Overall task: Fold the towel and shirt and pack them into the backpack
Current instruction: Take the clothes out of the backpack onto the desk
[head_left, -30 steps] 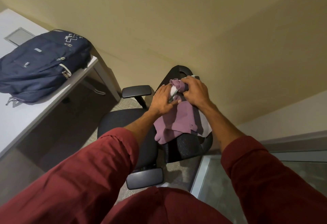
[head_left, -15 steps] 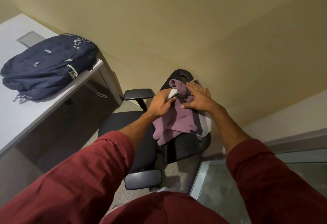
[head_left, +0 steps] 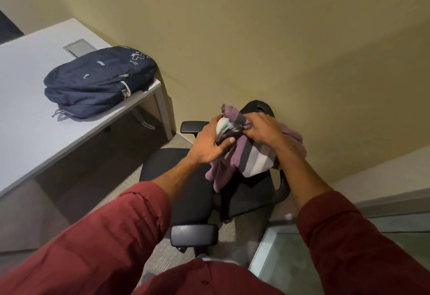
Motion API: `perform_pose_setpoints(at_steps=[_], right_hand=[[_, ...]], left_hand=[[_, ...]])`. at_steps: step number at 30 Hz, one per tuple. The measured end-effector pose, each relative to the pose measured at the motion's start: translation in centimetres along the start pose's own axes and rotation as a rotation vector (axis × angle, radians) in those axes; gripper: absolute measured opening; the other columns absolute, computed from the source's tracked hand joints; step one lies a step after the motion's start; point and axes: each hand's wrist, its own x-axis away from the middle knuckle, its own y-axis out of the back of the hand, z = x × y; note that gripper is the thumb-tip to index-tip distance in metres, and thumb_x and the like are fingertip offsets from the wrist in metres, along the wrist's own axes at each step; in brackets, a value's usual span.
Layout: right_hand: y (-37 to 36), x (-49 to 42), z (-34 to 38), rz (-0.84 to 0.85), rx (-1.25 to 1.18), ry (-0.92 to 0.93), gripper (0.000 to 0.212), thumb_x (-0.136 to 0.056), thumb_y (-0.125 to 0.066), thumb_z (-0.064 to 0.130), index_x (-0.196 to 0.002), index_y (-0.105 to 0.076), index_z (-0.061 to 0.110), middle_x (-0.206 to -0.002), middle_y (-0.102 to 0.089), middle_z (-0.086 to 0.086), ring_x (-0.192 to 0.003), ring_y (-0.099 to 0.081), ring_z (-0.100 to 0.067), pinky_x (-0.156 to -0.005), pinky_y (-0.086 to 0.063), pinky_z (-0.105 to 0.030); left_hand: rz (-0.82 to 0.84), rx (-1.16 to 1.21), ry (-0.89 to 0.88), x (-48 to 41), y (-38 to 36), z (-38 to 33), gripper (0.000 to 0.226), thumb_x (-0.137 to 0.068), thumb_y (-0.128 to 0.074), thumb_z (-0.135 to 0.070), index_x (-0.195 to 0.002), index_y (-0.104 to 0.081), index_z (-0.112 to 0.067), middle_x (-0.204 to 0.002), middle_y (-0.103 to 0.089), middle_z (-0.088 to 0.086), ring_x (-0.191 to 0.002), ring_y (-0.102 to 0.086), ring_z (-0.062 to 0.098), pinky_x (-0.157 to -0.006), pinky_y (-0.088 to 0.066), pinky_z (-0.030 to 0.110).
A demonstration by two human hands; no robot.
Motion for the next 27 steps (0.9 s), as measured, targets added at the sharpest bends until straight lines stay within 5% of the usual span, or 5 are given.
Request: perform_pose_setpoints(at_steps=[3,11,20,23,27], right_hand=[[0.1,0.2,3.8,-0.039,-0.068,0.048,0.039,-0.091,-0.068,0.014,-0.125,-0.072,0.033,-0.111,-0.078,-0.006,-0.104,-0.07,-0.034,-0.082,-0.053,-0.041],[-0.9,0.4,14.8,0.111,-0.394,0.203,0.07,-0.087,-0.056,-0.02,-0.14,-0.07,0.025,-0.129,-0.073,-0.003,-0.108,-0.069,-0.018,-0.086,-0.062,-0.031],[-2.2,2.0,28.3,0.679,-0.787,0.279,0.035,-0.104,-0.068,0.028,-0.137,-0.069,0.019,-0.125,-0.076,-0.008,-0.113,-0.074,-0.022,-0.098,-0.061,-0.037],[-3.2,2.5,33.7,0.673,-0.769,0.268,0.047,-0.107,-0.052,0.057,-0.136,-0.07,0.026,-0.122,-0.078,-0.004,-0.11,-0.076,-0.024,-0.099,-0.061,-0.039],[-4.3,2.9,40.7,0.622,-0.725,0.423,0.04,-0.113,-0.047,0.043,-0.148,-0.063,0.032,-0.126,-0.076,0.003,-0.107,-0.075,-0.01,-0.085,-0.059,-0.021]], left_hand=[[-0.07,0.064,-0.041,2.6,2.6,-0.7,0.087,-0.098,-0.071,-0.057,-0.164,-0.022,-0.028,-0.153,-0.047,-0.015,-0.13,-0.049,0.001,-0.11,-0.038,0.023],[-0.123,0.135,0.089,10.0,8.1,3.3,0.114,-0.084,-0.076,-0.078,-0.167,-0.009,-0.038,-0.163,-0.033,-0.004,-0.15,-0.041,0.017,-0.124,-0.039,0.05],[-0.197,0.109,0.196,18.9,16.9,9.2,0.121,-0.081,-0.075,-0.08,-0.167,0.002,-0.043,-0.172,-0.021,-0.003,-0.155,-0.036,0.023,-0.127,-0.036,0.052],[-0.251,0.126,0.262,21.9,20.1,11.1,0.121,-0.079,-0.073,-0.084,-0.166,0.001,-0.045,-0.172,-0.022,-0.001,-0.155,-0.036,0.025,-0.128,-0.035,0.053],[-0.429,0.133,0.355,25.4,24.8,12.0,0.111,-0.078,-0.069,-0.089,-0.164,-0.014,-0.045,-0.166,-0.035,-0.002,-0.144,-0.049,0.024,-0.122,-0.043,0.055]])
